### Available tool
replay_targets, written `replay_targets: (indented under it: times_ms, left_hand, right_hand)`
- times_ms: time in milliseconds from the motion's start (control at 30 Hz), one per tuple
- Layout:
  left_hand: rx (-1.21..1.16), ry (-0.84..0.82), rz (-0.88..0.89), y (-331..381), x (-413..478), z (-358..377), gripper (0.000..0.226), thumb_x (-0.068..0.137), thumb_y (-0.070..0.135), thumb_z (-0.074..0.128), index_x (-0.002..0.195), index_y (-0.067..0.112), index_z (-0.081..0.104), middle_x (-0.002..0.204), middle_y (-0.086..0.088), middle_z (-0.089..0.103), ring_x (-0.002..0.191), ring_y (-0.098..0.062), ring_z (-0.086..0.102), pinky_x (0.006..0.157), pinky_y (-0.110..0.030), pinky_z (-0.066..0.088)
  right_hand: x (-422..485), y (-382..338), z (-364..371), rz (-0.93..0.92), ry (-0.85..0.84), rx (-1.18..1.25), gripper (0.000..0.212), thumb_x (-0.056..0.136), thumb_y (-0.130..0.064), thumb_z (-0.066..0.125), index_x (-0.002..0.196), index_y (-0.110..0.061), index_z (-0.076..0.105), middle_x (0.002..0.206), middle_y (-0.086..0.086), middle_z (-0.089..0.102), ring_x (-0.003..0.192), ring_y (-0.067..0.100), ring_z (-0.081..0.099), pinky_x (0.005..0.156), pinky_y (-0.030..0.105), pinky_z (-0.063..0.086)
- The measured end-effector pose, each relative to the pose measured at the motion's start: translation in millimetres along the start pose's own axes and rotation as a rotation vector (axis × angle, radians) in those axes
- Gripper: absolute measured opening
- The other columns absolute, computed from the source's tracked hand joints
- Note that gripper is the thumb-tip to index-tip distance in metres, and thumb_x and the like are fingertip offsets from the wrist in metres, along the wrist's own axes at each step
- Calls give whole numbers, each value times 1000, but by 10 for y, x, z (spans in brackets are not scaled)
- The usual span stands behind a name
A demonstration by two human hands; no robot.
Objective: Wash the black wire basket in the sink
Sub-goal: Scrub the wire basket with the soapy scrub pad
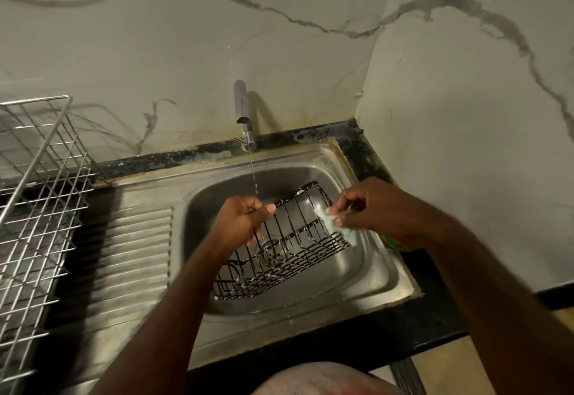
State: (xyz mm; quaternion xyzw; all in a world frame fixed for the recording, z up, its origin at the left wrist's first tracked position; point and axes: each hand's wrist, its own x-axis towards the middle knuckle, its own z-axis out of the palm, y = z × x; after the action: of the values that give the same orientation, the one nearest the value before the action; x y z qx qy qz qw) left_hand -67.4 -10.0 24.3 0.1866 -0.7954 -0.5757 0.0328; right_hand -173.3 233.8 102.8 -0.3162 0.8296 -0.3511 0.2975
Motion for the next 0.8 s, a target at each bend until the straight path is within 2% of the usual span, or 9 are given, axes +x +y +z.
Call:
replay_targets:
  times_ms: [67, 100, 200, 267, 400, 500, 567, 733, 800]
  left_hand:
    - [-17, 8, 14, -48, -15, -48, 29, 95, 23, 66, 71, 8, 59, 48, -3, 55, 36, -11, 43, 39, -20, 37]
    - [-33, 12, 29, -64, -21, -73, 29, 95, 22, 65, 70, 9, 58, 47, -3, 54, 36, -12, 42, 39, -20, 37]
    - [-84, 11, 73, -67, -28, -128, 30, 96, 19, 63, 68, 10, 57, 44, -3, 53, 36, -16, 40, 39, -19, 34]
    - [-92, 11, 96, -35, -24, -123, 29, 96, 17, 63, 68, 9, 57, 44, -2, 51, 37, -15, 41, 39, -19, 34]
    - [-140, 56, 119, -11, -39, -114, 30, 94, 19, 65, 68, 4, 58, 42, -2, 50, 34, -10, 40, 38, -18, 33]
    - [-170, 25, 125, -20, -76, -138, 32, 88, 28, 70, 68, 6, 58, 45, -5, 51, 35, -13, 39, 38, -19, 33]
    - [-156, -12, 119, -9, -92, -118, 29, 88, 24, 67, 67, 8, 57, 46, -6, 50, 36, -14, 39, 38, -18, 32]
    - [-146, -46, 121, 56, -89, -55, 29, 91, 18, 64, 67, 4, 56, 46, -3, 48, 37, -11, 39, 39, -15, 33]
    - [-138, -52, 126, 65, -85, -52, 29, 92, 15, 64, 68, 3, 56, 47, -5, 48, 36, -11, 39, 39, -15, 34]
  right_hand:
    - [-81, -9, -59, -1, -123, 57, 14, 83, -11, 74, 97, -11, 74, 98, -4, 75, 85, 15, 72, 79, 29, 59]
    - [-89, -21, -76, -12, -88, 110, 14, 82, -11, 74, 97, -10, 74, 97, -4, 75, 85, 16, 72, 78, 28, 59]
    - [34, -67, -55, -45, 220, 291, 10, 83, -9, 73, 93, -13, 73, 87, -2, 76, 81, 15, 72, 75, 25, 57]
    - [137, -86, 12, -63, 329, 287, 13, 83, -7, 73, 89, -19, 73, 82, -3, 75, 76, 12, 71, 73, 28, 58]
    - [104, -62, 95, -68, 283, 172, 8, 85, -12, 72, 92, -17, 73, 93, -4, 74, 80, 10, 72, 75, 27, 58]
    - [17, -49, 34, -39, 115, 116, 10, 85, -10, 71, 94, -14, 73, 100, -1, 74, 85, 10, 72, 75, 26, 59]
    - [-5, -78, -54, -37, 41, 61, 11, 85, -9, 72, 96, -12, 73, 97, -3, 75, 82, 9, 72, 71, 20, 57]
    - [57, -269, -91, -140, 337, 58, 15, 85, -17, 73, 99, -22, 74, 86, -9, 73, 74, 3, 70, 67, 18, 56]
    - [100, -290, -35, -171, 337, -6, 17, 86, -18, 72, 101, -26, 74, 90, -12, 71, 74, 2, 67, 64, 16, 55]
